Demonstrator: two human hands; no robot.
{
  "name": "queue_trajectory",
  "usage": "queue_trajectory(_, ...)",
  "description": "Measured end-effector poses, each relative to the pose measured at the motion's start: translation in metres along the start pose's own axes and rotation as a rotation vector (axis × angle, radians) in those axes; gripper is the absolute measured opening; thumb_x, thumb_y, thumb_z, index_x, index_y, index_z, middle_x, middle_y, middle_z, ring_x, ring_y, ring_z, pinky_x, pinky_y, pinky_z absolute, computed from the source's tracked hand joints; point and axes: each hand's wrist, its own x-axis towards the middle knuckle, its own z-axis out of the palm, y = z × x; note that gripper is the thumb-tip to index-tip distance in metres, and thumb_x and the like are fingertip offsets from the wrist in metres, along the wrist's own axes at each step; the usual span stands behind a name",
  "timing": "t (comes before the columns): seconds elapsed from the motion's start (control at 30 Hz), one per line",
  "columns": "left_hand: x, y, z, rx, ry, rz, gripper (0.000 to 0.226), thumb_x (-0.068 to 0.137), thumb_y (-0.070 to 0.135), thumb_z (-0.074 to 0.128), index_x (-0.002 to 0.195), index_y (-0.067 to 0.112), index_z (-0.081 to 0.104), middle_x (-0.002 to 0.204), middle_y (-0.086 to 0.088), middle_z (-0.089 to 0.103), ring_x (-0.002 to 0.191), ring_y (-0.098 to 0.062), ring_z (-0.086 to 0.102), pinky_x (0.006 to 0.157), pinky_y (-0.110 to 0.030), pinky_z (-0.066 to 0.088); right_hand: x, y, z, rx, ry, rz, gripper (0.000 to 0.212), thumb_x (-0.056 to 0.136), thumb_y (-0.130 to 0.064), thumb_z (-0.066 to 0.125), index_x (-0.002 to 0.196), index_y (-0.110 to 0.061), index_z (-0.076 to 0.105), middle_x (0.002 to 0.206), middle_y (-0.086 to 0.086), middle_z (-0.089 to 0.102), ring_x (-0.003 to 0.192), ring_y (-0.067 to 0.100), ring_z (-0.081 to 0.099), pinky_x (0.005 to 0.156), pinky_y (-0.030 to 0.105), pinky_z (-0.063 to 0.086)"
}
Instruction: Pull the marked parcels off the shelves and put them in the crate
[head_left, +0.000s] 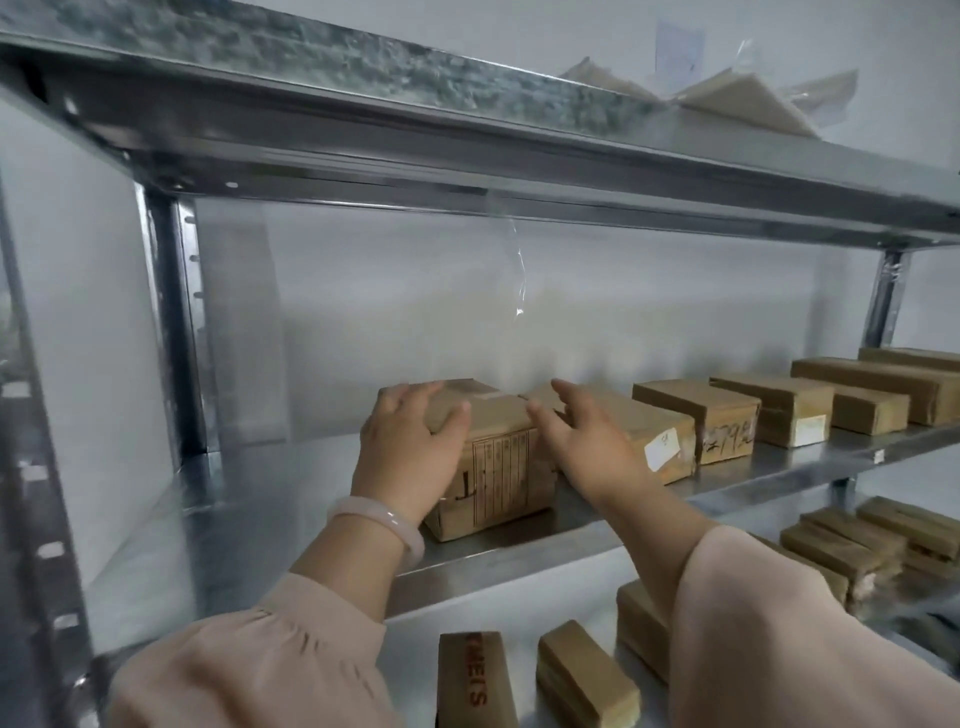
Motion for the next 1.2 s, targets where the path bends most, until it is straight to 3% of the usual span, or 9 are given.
queue_trajectory(0.13, 0.001, -0.009, 0.014, -0.084, -0.099, -0.169, 0.053, 0.088, 0.054, 0.053, 0.138, 0.041, 0.043, 0.153, 0.002, 0.028, 0.138, -0.021, 0.034, 0.111, -0.034, 0.03, 0.022, 0.003, 0.0, 0.206, -0.153, 0.197, 0.039, 0.09, -0.056, 0.05, 0.115, -0.028, 0.06, 0.089, -0.013, 0.066, 0.078, 0.006, 0.056, 0.058, 0.014, 0.04)
queue_trajectory(0.23, -0.004, -0.01, 0.018, -0.142, -0.089, -0.233, 0.062, 0.086, 0.06, 0.052, 0.143, 0.042, 0.035, 0.155, 0.002, 0.025, 0.137, -0.022, 0.035, 0.106, -0.034, 0.031, 0.028, 0.012, 0.005, 0.268, -0.246, 0.219, 0.038, 0.088, -0.053, 0.052, 0.071, -0.02, 0.061, 0.053, -0.01, 0.059, 0.059, 0.006, 0.058, 0.06, 0.025, 0.04)
queue_trajectory(0.43, -0.017, 0.002, 0.018, -0.21, 0.002, -0.159, 0.052, 0.087, 0.037, 0.057, 0.136, 0.046, 0.043, 0.147, 0.01, 0.032, 0.121, -0.004, 0.036, 0.101, -0.028, 0.034, 0.02, 0.025, 0.004, 0.52, -0.246, 0.153, 0.031, 0.086, -0.043, 0.059, 0.111, -0.025, 0.062, 0.096, -0.005, 0.068, 0.084, 0.006, 0.064, 0.056, 0.014, 0.047)
queue_trajectory(0.57, -0.03, 0.009, 0.019, -0.257, 0.072, -0.074, 0.052, 0.085, 0.021, 0.058, 0.124, 0.053, 0.047, 0.14, 0.018, 0.025, 0.117, -0.001, 0.036, 0.097, -0.022, 0.042, 0.01, 0.039, 0.005, 0.727, -0.187, 0.067, 0.031, 0.086, -0.044, 0.063, 0.11, -0.026, 0.064, 0.109, 0.0, 0.069, 0.101, 0.012, 0.065, 0.09, 0.032, 0.052)
queue_trajectory(0.73, -0.043, 0.017, 0.022, -0.255, 0.168, 0.042, 0.063, 0.083, 0.001, 0.056, 0.116, 0.055, 0.049, 0.134, 0.025, 0.025, 0.112, 0.027, 0.029, 0.075, 0.005, 0.038, 0.013, 0.042, 0.003, 0.784, -0.012, -0.055, 0.02, 0.099, -0.027, 0.049, 0.103, -0.016, 0.065, 0.085, -0.016, 0.072, 0.079, -0.004, 0.065, 0.06, 0.007, 0.046)
queue_trajectory(0.93, -0.047, 0.03, 0.019, -0.258, 0.221, 0.071, 0.065, 0.084, -0.004, 0.05, 0.116, 0.052, 0.054, 0.14, 0.017, 0.029, 0.111, 0.031, 0.03, 0.09, -0.004, 0.033, 0.025, 0.049, -0.002, 0.78, -0.282, 0.05, 0.046, 0.088, -0.061, 0.051, 0.129, -0.038, 0.054, 0.119, -0.016, 0.065, 0.103, -0.004, 0.062, 0.081, 0.02, 0.046)
queue_trajectory(1.03, -0.047, 0.034, 0.016, -0.182, 0.198, 0.077, 0.052, 0.091, 0.012, 0.053, 0.115, 0.058, 0.051, 0.141, 0.017, 0.029, 0.108, 0.031, 0.033, 0.097, -0.006, 0.035, 0.025, 0.049, -0.003, 0.837, -0.449, 0.085, 0.057, 0.082, -0.07, 0.051, 0.126, -0.035, 0.06, 0.12, -0.008, 0.068, 0.11, 0.012, 0.064, 0.076, 0.03, 0.056)
queue_trajectory(1.1, -0.046, 0.031, 0.015, -0.041, 0.216, 0.06, 0.039, 0.088, 0.041, 0.059, 0.123, 0.055, 0.05, 0.145, 0.014, 0.032, 0.126, 0.011, 0.036, 0.111, -0.03, 0.037, 0.021, 0.047, -0.002, 0.863, -0.384, 0.078, 0.071, 0.068, -0.075, 0.063, 0.127, -0.037, 0.057, 0.121, -0.008, 0.067, 0.11, 0.012, 0.064, 0.084, 0.036, 0.056)
queue_trajectory(1.2, -0.047, 0.029, 0.013, 0.112, 0.143, -0.009, 0.078, 0.068, 0.081, 0.052, 0.138, 0.053, 0.033, 0.151, 0.009, 0.029, 0.137, -0.015, 0.033, 0.112, -0.046, 0.036, 0.013, 0.044, 0.0, 0.869, -0.25, -0.001, 0.091, 0.046, -0.077, 0.076, 0.126, -0.042, 0.051, 0.125, -0.01, 0.061, 0.108, 0.002, 0.062, 0.085, 0.025, 0.052)
